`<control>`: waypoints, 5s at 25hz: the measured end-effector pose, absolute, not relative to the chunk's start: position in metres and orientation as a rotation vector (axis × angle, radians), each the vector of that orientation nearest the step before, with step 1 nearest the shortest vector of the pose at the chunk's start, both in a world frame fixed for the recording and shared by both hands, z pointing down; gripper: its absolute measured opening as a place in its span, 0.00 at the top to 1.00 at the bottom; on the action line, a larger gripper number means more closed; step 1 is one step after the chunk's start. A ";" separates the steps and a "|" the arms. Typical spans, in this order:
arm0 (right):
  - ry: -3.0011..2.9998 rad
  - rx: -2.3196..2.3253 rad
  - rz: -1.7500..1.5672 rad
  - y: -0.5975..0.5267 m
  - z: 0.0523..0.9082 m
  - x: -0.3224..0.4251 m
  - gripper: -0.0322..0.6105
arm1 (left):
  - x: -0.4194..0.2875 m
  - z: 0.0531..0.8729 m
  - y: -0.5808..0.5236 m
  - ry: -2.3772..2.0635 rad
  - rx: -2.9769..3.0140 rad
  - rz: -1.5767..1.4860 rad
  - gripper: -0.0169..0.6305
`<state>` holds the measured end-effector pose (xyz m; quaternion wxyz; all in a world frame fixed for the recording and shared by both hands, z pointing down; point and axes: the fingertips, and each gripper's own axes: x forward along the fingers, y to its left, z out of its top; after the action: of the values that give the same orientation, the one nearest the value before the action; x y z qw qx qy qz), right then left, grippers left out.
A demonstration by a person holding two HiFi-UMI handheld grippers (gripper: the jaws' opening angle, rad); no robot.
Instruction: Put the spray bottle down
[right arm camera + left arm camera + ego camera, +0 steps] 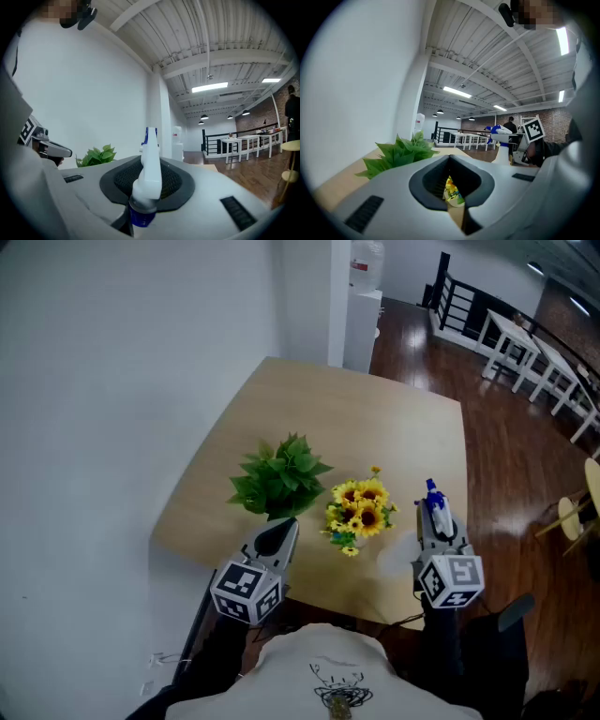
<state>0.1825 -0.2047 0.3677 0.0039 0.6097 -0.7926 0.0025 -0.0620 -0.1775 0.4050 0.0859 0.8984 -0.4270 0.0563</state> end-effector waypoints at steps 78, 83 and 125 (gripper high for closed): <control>-2.584 1.784 -0.037 -0.143 0.428 0.175 0.60 | -0.053 0.418 -0.173 -1.247 2.667 0.201 0.99; -2.639 1.955 -0.143 -0.126 0.363 0.206 0.67 | -0.048 0.412 -0.174 -1.237 2.683 0.188 0.99; -2.539 2.052 -0.090 -0.175 0.341 0.218 0.96 | -0.054 0.403 -0.176 -1.252 2.692 0.185 0.99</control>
<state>0.2182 -0.1745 0.3410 -0.0622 0.6271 -0.7759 -0.0277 -0.0535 -0.1755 0.4027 0.0832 0.9018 -0.4194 0.0621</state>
